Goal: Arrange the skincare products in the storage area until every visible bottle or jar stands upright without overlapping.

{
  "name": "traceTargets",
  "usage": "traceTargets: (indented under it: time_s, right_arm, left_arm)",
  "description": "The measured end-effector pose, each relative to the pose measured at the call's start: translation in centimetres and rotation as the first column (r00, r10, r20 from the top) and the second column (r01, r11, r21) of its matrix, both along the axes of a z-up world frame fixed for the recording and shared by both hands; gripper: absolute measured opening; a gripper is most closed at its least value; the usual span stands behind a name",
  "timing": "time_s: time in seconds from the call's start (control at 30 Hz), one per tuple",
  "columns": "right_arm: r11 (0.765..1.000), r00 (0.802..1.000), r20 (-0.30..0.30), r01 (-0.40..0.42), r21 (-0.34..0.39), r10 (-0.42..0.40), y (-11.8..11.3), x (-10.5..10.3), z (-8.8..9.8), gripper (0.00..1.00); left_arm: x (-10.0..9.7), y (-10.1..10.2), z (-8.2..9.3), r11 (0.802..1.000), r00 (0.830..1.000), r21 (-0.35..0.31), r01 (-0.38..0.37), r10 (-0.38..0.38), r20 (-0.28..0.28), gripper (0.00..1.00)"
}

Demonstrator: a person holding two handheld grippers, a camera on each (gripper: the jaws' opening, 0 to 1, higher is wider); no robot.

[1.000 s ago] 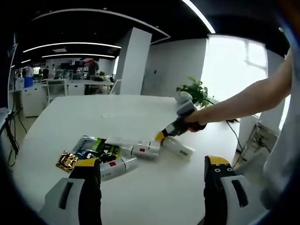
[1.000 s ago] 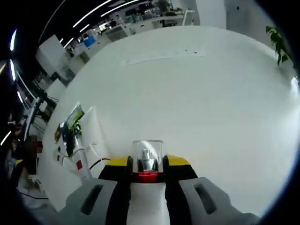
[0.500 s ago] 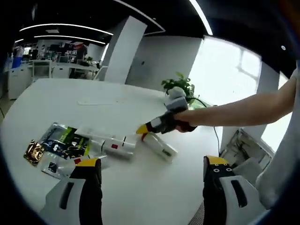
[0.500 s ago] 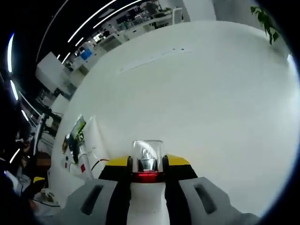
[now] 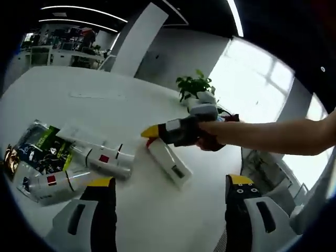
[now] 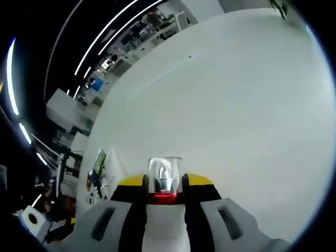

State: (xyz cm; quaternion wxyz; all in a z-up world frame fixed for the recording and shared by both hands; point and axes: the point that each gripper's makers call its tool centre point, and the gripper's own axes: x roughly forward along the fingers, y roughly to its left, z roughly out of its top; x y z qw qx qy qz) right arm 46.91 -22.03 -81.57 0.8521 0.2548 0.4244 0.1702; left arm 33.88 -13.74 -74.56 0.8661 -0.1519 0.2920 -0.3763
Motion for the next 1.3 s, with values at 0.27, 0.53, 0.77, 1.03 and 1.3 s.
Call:
traceTargets:
  time_s: [0.27, 0.53, 0.77, 1.03, 1.3]
  right_arm:
    - [0.996, 0.999, 0.006, 0.053, 0.075, -0.053, -0.1, -0.4, 0.4, 0.26]
    - [0.988, 0.995, 0.011, 0.096, 0.121, -0.098, -0.3, -0.7, 0.5, 0.26]
    - [0.983, 0.993, 0.012, 0.112, 0.143, -0.115, -0.3, -0.8, 0.5, 0.26]
    - [0.981, 0.993, 0.012, 0.117, 0.152, -0.120, -0.4, -0.6, 0.4, 0.26]
    - [0.982, 0.993, 0.014, 0.118, 0.150, -0.121, -0.4, -0.6, 0.4, 0.26]
  left_arm:
    - [0.1, -2.4, -1.3, 0.999, 0.998, 0.010, 0.043, -0.042, -0.041, 0.80]
    - [1.2, -3.9, -2.3, 0.999, 0.995, -0.001, 0.048, -0.048, -0.090, 0.80]
    - [1.8, -5.4, -3.7, 0.999, 0.989, 0.015, 0.048, -0.045, -0.144, 0.75]
    - [2.7, -6.2, -4.8, 0.999, 0.984, 0.039, 0.035, -0.028, -0.175, 0.61]
    - [3.4, -6.9, -5.4, 0.999, 0.980, 0.047, 0.028, -0.018, -0.197, 0.49]
